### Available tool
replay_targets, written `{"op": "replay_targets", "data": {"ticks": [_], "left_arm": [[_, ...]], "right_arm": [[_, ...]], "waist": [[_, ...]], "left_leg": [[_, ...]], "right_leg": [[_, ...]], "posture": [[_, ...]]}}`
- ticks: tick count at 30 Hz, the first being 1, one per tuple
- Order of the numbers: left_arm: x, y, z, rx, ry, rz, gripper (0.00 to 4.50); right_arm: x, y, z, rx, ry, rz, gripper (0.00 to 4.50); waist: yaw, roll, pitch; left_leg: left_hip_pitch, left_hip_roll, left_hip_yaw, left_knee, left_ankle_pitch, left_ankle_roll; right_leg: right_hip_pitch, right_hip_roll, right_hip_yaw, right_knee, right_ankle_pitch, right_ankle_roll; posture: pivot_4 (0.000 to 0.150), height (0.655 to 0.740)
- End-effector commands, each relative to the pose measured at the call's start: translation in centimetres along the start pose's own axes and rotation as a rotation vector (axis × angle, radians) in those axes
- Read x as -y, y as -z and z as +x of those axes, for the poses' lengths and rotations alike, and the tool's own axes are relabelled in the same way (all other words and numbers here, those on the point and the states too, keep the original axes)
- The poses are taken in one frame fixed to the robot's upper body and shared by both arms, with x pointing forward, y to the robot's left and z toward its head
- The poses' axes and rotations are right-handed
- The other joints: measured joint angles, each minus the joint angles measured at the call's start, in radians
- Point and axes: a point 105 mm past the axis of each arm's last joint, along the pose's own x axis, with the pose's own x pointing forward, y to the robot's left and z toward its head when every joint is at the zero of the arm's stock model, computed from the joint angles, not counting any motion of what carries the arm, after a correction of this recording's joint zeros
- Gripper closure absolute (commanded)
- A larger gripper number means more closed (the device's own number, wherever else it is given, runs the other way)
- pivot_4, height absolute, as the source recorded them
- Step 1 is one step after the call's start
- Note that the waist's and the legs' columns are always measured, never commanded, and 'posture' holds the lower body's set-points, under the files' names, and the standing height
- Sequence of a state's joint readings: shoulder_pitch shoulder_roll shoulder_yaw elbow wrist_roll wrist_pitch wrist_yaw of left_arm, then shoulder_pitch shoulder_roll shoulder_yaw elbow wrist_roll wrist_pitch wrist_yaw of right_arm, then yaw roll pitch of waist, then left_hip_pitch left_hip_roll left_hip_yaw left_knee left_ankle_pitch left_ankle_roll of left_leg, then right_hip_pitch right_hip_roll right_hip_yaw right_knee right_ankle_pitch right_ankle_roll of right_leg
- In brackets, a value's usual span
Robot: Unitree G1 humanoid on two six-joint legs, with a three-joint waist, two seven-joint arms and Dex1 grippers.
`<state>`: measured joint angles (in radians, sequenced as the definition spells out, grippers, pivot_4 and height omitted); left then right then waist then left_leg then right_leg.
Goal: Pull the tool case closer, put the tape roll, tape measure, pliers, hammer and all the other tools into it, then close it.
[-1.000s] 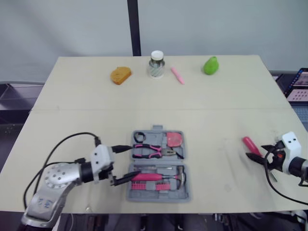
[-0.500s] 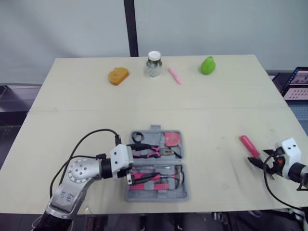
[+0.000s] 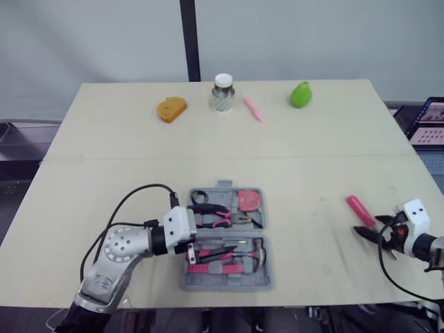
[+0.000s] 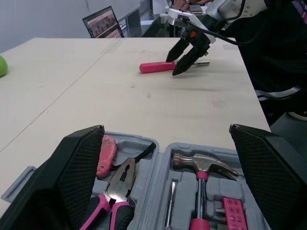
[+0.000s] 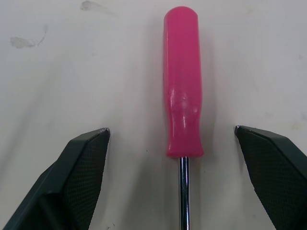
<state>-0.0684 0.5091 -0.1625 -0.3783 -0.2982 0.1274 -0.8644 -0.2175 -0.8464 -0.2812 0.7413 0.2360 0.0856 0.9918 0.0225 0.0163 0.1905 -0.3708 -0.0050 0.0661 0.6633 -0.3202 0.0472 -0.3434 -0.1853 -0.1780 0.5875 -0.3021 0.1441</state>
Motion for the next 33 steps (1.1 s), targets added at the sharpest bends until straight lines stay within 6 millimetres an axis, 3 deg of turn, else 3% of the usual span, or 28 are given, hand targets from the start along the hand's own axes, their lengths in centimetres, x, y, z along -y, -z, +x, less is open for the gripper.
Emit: {"op": "replay_targets", "data": {"ticks": [1, 4, 7, 12, 13, 18, 22, 25, 31, 33], "left_arm": [[-0.1, -0.8, 0.3, 0.027, 0.006, 0.04, 0.0], [-0.1, -0.7, 0.5, 0.029, 0.007, 0.041, 0.0], [-0.2, -0.8, 0.6, 0.032, 0.003, 0.046, 0.0], [-0.2, -0.8, 0.7, 0.035, -0.001, 0.048, 0.0], [-0.2, -0.8, 0.7, 0.035, -0.002, 0.048, 0.0], [-0.4, -0.6, 0.0, 0.021, -0.023, 0.047, 0.0], [-0.7, 0.1, -2.1, -0.017, -0.077, 0.032, 0.0], [-0.2, 1.2, -4.4, -0.079, -0.117, 0.009, 0.0], [1.5, 2.7, -8.3, -0.171, -0.185, -0.041, 0.0], [2.4, 2.9, -9.4, -0.198, -0.195, -0.059, 0.0]], "right_arm": [[0.1, -0.1, 0.0, 0.008, 0.0, -0.004, 0.09], [0.2, 0.1, 0.1, 0.003, 0.008, -0.006, 0.09], [0.3, 0.1, 0.3, 0.005, 0.016, -0.008, 1.3], [0.5, 0.2, 0.4, 0.006, 0.023, -0.012, 3.92], [0.5, 0.1, 0.4, 0.008, 0.022, -0.013, 4.12], [0.0, -0.9, 0.2, 0.034, -0.032, -0.042, 4.11], [-2.3, -3.2, -0.4, 0.02, -0.181, -0.154, 4.11], [-5.4, -6.0, -1.0, -0.011, -0.327, -0.265, 4.11], [-12.1, -9.0, -1.3, -0.106, -0.537, -0.438, 4.11], [-15.3, -9.9, -1.5, -0.132, -0.633, -0.486, 4.11]], "waist": [[0.0, 0.0, 0.0], [0.0, 0.0, 0.0], [0.0, 0.0, 0.0], [0.0, 0.0, 0.0], [0.0, 0.0, 0.0], [0.0, 0.0, 0.0], [-0.002, 0.001, 0.001], [-0.005, 0.004, 0.003], [0.003, 0.002, 0.004], [0.005, 0.002, 0.004]], "left_leg": [[0.0, 0.0, 0.0, 0.0, 0.0, 0.0], [0.0, 0.0, 0.0, 0.0, 0.0, 0.0], [0.0, 0.0, 0.0, 0.0, 0.0, 0.0], [0.0, 0.0, 0.0, 0.0, 0.0, 0.0], [0.0, 0.0, 0.0, 0.0, 0.0, 0.0], [0.0, 0.0, 0.0, 0.0, 0.0, 0.0], [-0.001, 0.0, 0.0, 0.0, 0.0, 0.0], [-0.001, 0.001, 0.0, 0.0, -0.001, -0.001], [-0.004, 0.003, 0.0, 0.0, -0.003, -0.003], [-0.006, 0.003, 0.0, 0.001, -0.005, -0.003]], "right_leg": [[0.0, 0.0, 0.0, 0.0, 0.0, 0.0], [0.0, 0.0, 0.0, 0.0, 0.0, 0.0], [0.0, 0.0, 0.0, 0.0, 0.0, 0.0], [0.0, 0.0, 0.0, 0.0, 0.0, 0.0], [0.0, 0.0, 0.0, 0.0, 0.0, 0.0], [0.0, 0.0, 0.0, 0.0, 0.0, 0.0], [0.0, 0.0, 0.0, -0.001, 0.0, 0.0], [-0.001, 0.001, 0.001, -0.001, 0.0, 0.0], [-0.006, 0.002, 0.004, -0.003, -0.001, -0.002], [-0.008, 0.001, 0.007, -0.003, -0.001, -0.002]], "posture": [[0.15, 0.74], [0.15, 0.74], [0.15, 0.74], [0.15, 0.74], [0.15, 0.74], [0.15, 0.74], [0.15, 0.74], [0.15, 0.74], [0.15, 0.74], [0.15, 0.74]]}}
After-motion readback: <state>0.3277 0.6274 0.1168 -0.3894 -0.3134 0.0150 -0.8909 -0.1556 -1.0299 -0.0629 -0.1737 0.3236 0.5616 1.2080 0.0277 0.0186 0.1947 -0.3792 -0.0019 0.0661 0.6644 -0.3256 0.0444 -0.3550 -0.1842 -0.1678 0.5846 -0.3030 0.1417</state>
